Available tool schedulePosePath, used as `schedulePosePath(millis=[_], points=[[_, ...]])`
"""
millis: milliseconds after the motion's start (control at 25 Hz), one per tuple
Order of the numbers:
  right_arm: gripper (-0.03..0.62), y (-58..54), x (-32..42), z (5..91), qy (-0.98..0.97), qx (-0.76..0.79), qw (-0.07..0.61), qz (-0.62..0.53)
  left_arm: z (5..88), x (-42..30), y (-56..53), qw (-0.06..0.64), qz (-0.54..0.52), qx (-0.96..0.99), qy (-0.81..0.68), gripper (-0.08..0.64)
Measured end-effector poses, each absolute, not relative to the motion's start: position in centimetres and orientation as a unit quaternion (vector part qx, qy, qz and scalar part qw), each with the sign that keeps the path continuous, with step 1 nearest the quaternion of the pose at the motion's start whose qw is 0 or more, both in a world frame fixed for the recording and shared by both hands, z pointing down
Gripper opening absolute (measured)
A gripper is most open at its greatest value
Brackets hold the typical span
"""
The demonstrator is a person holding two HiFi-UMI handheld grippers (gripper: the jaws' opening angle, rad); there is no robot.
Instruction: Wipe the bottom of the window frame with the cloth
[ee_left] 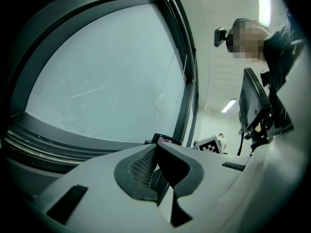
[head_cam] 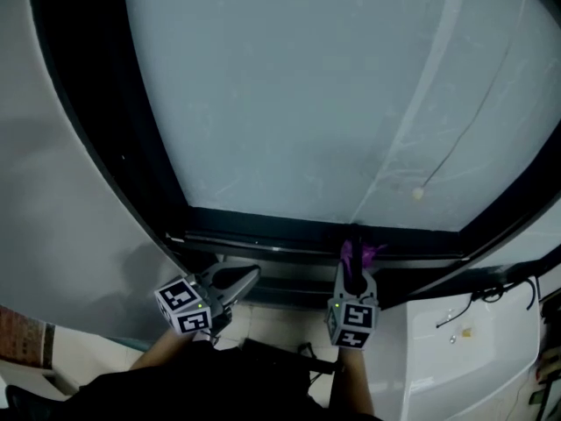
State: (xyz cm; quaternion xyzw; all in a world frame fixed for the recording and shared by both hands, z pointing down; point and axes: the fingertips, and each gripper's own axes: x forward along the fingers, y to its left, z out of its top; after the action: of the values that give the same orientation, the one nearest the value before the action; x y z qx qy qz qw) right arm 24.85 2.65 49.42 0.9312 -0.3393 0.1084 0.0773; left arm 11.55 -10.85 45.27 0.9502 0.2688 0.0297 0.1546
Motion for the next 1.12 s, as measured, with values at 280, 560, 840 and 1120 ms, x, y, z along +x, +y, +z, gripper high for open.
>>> schedulePosePath(millis=[280, 560, 840, 1120], points=[[0.063, -0.1, 23.3, 49.4, -0.360, 0.920, 0.104, 0.113, 45.5, 11.5, -10.7, 0.150, 0.028, 0.946, 0.286, 0.000], [0.063, -1.7, 23.5, 48.7, -0.327, 0.936, 0.088, 0.099, 45.9, 11.0, -11.8, 0.156, 0.033, 0.945, 0.285, 0.000], [0.063, -2.2, 23.5, 48.6, -0.299, 0.948, 0.064, 0.094, 45.9, 11.0, -11.9, 0.156, 0.030, 0.941, 0.297, 0.000], [0.061, -3.5, 24.3, 47.5, -0.284, 0.952, 0.059, 0.100, 45.9, 11.1, -12.3, 0.147, 0.035, 0.939, 0.308, 0.000]])
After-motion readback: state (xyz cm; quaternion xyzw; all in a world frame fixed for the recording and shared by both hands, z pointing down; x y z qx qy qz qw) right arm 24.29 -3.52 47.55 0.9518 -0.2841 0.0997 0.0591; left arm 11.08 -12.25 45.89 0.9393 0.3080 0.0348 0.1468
